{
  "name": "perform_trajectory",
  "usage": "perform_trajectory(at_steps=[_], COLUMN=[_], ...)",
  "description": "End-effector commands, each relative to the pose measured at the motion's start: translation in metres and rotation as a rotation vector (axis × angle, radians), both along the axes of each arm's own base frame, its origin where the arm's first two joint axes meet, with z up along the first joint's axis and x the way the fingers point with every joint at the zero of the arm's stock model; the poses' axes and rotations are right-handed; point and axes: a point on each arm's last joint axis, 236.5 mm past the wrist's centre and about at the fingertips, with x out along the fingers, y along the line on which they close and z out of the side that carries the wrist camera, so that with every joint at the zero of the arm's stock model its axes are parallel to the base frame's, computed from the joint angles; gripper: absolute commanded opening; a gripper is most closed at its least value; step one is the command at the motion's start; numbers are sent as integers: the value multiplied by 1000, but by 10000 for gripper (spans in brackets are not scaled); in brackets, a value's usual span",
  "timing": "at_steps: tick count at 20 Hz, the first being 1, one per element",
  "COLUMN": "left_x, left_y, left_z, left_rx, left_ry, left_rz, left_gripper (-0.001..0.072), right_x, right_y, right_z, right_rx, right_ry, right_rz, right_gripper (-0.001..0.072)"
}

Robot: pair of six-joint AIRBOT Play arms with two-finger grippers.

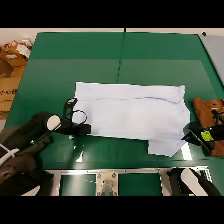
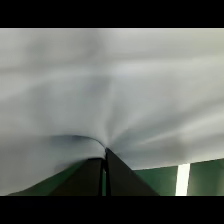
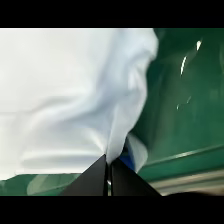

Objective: Fold the shirts.

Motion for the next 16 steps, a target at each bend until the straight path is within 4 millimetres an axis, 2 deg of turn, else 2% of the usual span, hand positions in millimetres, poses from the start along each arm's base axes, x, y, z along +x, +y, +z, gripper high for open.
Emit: perform_trajectory(at_steps=[1,3,5,9,11,13,16], left_x=[-10,-4,11,62,90,116,159], left_y=[23,23,20,24,29,16,0], left_z=[9,15,29,73,91,98,85], left_rx=[124,132,137,118,98,59,60], left_ry=[34,12,-41,-194,-243,-265,-272], left_rz=[-94,-122,-148,-108,-107,-135,-155], left_gripper=[20,20,20,20,20,20,21], right_x=[-19,-9,13,66,93,121,164], right_y=[0,4,7,0,-3,-2,-9], right_z=[14,19,33,67,76,75,59], right_rx=[-36,-22,-3,-9,-5,1,-24], right_ry=[34,-5,-93,-298,-361,-397,-424], right_rz=[-1,-7,-23,-43,-42,-27,-22], right_gripper=[17,17,17,18,17,17,17])
